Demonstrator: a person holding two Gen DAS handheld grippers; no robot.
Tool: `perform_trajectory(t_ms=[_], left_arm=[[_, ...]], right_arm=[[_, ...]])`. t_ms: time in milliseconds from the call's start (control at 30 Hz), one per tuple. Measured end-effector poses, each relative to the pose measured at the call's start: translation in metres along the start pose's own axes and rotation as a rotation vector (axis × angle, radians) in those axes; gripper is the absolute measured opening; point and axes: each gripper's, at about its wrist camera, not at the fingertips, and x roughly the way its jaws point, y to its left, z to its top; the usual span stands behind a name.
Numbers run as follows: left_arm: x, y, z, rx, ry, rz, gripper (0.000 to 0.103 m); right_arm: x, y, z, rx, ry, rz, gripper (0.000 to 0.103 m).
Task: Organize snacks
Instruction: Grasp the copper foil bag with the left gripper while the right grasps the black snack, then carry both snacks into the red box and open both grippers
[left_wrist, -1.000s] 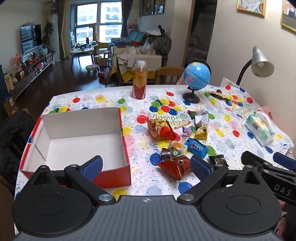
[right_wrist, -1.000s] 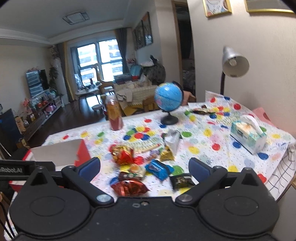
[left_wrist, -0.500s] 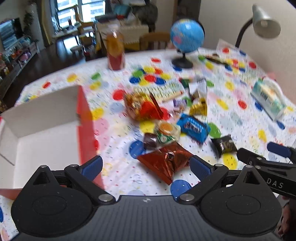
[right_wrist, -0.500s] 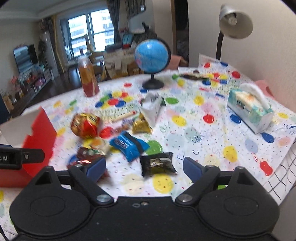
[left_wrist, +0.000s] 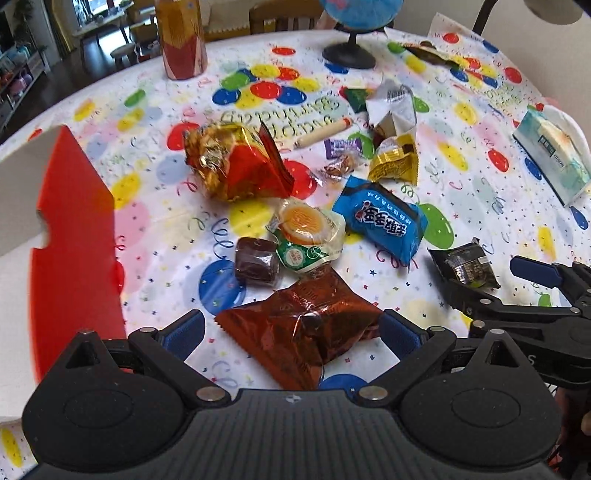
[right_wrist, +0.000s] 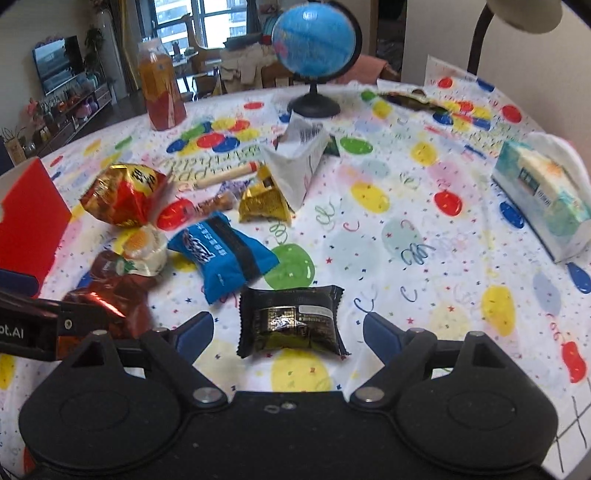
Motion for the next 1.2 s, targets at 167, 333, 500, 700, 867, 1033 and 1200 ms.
perform_trajectory(t_ms=[167, 333, 500, 700, 867, 1033, 1200], left_arm=[[0.014, 0.002, 0.003, -0.013, 0.041, -0.027, 0.101], [0.022, 0.006, 0.001, -0.051, 0.075, -0.041, 0.1], [0.02, 0.009, -0.001, -0.065, 0.066, -0.067, 0.083], [0.013, 0.003, -0.005, -0.029, 0.051, -0.054, 0.048], [0.005, 0.006, -0.012, -0.036, 0.027, -0.062, 0.038], [-0.014, 0.011, -0.022, -0.039, 0.002, -0.071, 0.037], [-0.031, 0.023, -0.031, -0.055, -0.026, -0.069, 0.036]], right_arm=[[0.016, -0.001, 0.001, 0.0, 0.036, 0.007, 0.088], [0.021, 0.001, -0.003, 0.001, 0.052, 0.004, 0.077], [0.018, 0.001, -0.005, 0.009, 0.035, -0.005, 0.066], [0.009, 0.002, -0.009, 0.021, 0.014, 0.009, 0.058], [-0.007, 0.006, -0.014, 0.034, -0.008, 0.017, 0.056], [-0.031, 0.015, -0.018, 0.029, -0.044, 0.022, 0.056], [-0.056, 0.024, -0.022, 0.027, -0.09, 0.017, 0.056]])
